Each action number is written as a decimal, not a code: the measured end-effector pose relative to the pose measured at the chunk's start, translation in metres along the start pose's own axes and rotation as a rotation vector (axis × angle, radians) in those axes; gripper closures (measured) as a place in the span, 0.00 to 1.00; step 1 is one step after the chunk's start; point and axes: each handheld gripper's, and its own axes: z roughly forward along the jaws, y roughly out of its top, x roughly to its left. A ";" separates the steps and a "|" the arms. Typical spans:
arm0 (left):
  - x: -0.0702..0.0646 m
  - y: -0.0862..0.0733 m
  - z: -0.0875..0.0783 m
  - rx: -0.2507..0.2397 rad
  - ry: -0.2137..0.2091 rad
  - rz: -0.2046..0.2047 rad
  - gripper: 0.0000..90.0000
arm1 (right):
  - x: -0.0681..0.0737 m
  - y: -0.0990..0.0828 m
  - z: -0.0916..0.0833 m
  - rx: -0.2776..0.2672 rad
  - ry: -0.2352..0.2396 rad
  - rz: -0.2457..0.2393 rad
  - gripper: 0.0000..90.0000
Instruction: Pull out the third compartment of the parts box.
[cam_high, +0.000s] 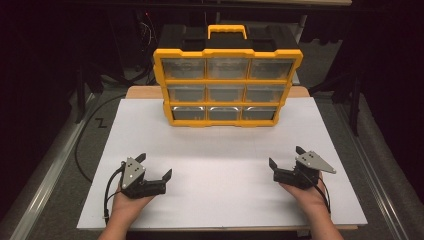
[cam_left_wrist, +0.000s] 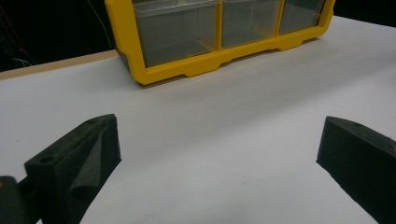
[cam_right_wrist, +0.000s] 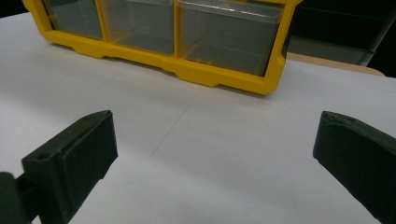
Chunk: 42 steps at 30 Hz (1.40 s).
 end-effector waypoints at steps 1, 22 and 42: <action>0.000 0.000 0.000 0.002 -0.001 -0.001 0.01 | 0.000 0.002 0.003 0.002 -0.004 0.004 0.01; 0.002 -0.001 0.000 0.001 0.005 -0.031 0.01 | -0.007 0.023 0.064 0.040 -0.070 -0.045 0.01; 0.005 0.001 -0.004 -0.025 0.019 -0.040 0.01 | -0.026 0.003 0.029 0.096 -0.096 -0.051 0.01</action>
